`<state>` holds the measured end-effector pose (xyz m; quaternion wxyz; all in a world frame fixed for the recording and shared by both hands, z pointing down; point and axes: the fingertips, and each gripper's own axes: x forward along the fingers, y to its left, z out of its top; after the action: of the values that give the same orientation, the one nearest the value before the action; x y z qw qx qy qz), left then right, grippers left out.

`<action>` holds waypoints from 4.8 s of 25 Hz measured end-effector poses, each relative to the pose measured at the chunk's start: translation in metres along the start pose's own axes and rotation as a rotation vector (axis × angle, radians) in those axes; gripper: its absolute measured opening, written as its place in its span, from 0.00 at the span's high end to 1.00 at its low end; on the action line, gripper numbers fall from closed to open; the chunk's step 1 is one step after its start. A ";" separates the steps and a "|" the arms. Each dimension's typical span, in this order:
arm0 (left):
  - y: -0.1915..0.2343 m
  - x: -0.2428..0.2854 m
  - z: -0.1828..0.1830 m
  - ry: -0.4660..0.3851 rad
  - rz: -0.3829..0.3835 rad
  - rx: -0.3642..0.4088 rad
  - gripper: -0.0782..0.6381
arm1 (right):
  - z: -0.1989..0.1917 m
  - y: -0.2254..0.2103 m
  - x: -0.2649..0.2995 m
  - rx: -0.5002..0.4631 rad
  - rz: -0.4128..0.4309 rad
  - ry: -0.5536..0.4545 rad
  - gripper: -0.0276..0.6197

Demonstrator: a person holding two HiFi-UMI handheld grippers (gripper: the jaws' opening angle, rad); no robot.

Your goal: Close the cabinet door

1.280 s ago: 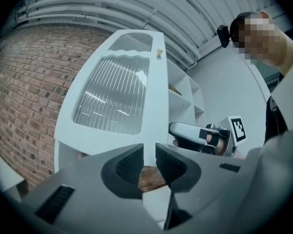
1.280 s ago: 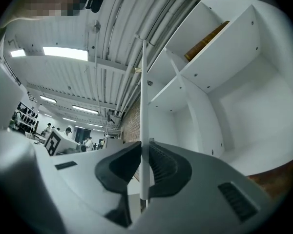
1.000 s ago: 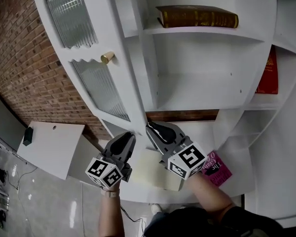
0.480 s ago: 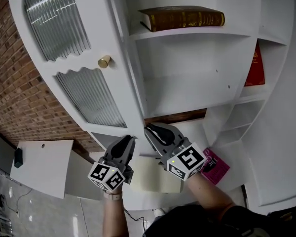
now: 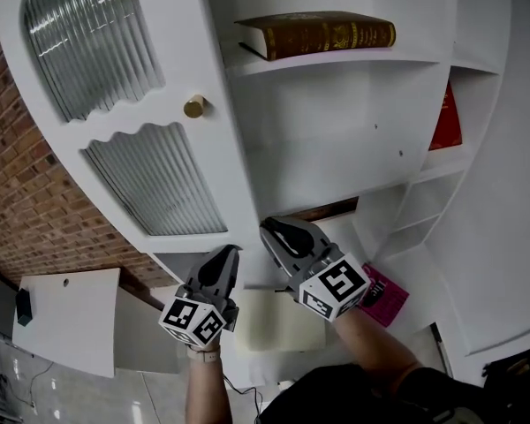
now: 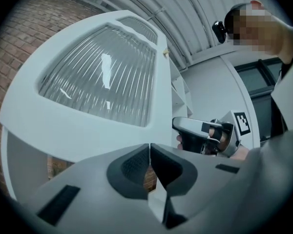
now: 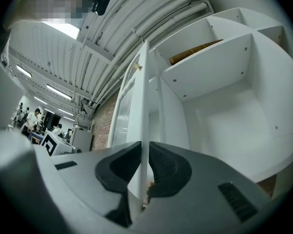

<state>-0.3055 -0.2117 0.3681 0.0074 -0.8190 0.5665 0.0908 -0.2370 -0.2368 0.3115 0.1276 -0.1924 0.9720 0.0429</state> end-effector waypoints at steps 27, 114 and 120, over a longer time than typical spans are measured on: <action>0.022 0.038 -0.010 0.013 -0.098 0.049 0.88 | -0.011 -0.040 0.036 -0.044 -0.126 0.020 0.87; -0.175 0.054 -0.209 0.331 -0.187 -0.048 0.88 | -0.166 -0.091 -0.285 0.095 -0.376 0.446 0.87; -0.171 0.052 -0.204 0.314 -0.178 -0.047 0.88 | -0.163 -0.088 -0.280 0.084 -0.365 0.445 0.87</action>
<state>-0.0999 -0.2219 0.5454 -0.0922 -0.8699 0.4839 -0.0258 0.0092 -0.2381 0.5392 -0.0754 -0.3632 0.9264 -0.0645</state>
